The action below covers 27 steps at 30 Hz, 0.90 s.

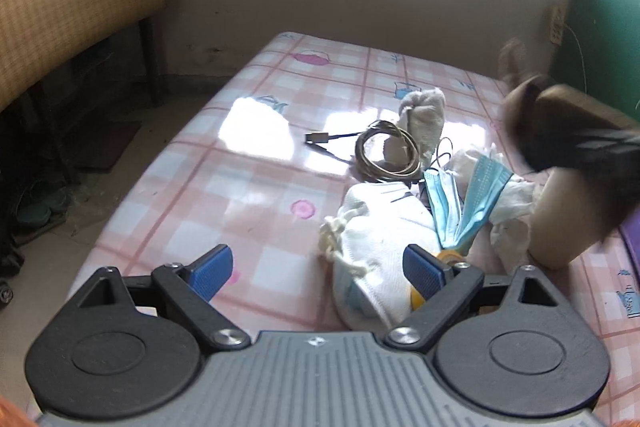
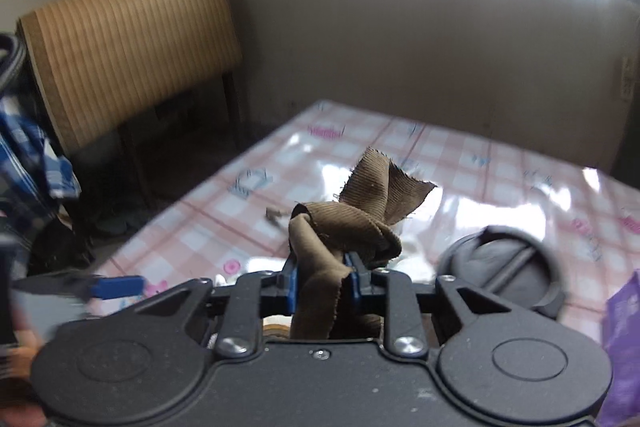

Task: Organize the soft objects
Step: 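Grasp the white face mask with the left gripper while the right grasps the brown cloth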

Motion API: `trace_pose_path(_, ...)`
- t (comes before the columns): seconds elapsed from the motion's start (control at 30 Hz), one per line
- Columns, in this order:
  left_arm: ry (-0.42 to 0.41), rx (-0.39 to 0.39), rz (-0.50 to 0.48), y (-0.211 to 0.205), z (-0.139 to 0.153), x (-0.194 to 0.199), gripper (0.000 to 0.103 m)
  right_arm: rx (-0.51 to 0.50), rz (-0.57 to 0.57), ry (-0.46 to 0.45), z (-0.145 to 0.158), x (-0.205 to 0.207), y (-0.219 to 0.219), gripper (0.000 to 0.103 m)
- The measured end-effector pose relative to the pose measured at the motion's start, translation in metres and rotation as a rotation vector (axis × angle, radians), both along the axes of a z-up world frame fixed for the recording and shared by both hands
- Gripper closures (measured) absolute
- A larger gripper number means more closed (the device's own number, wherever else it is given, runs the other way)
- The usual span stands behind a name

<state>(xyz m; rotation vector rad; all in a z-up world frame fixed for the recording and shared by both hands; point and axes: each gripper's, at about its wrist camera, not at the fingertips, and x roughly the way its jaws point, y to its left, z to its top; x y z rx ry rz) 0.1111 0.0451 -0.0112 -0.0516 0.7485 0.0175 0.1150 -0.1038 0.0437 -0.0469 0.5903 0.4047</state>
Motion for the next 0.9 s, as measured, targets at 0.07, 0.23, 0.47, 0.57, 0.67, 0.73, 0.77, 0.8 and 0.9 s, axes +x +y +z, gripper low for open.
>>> trace_pose_path(0.07, 0.007, 0.002, -0.005, -0.003, -0.003, 0.011, 0.008, 0.045, -0.009, -0.004, 0.01, -0.008, -0.016, 0.074)
trace_pose_path(0.23, 0.072, -0.026, -0.076, -0.016, -0.016, 0.039, 0.008, 0.072, -0.029, -0.025, 0.02, -0.025, -0.038, 0.074)
trace_pose_path(0.47, 0.094, -0.095, -0.154, -0.034, -0.025, 0.043, 0.029, 0.107, -0.042, -0.013, 0.019, -0.03, -0.048, 0.074)
trace_pose_path(0.57, 0.09, -0.166, -0.149, -0.03, -0.022, 0.043, 0.059, 0.111, -0.044, -0.011, 0.018, -0.031, -0.051, 0.074)
trace_pose_path(0.67, 0.072, -0.177, -0.152, -0.03, -0.016, 0.037, 0.066, 0.115, -0.051, -0.012, 0.017, -0.032, -0.053, 0.074)
trace_pose_path(0.73, 0.043, -0.161, -0.134, -0.029, -0.009, 0.03, 0.067, 0.124, -0.054, -0.006, 0.017, -0.03, -0.053, 0.074)
trace_pose_path(0.77, 0.029, -0.147, -0.122, -0.029, -0.005, 0.026, 0.067, 0.121, -0.057, -0.005, 0.017, -0.031, -0.054, 0.074)
trace_pose_path(0.8, 0.015, -0.125, -0.108, -0.029, 0.002, 0.02, 0.067, 0.117, -0.057, -0.002, 0.016, -0.03, -0.052, 0.074)
trace_pose_path(0.9, -0.041, -0.042, -0.073, -0.033, 0.022, 0.007, 0.067, 0.1, -0.048, 0.003, 0.014, -0.03, -0.046, 0.074)
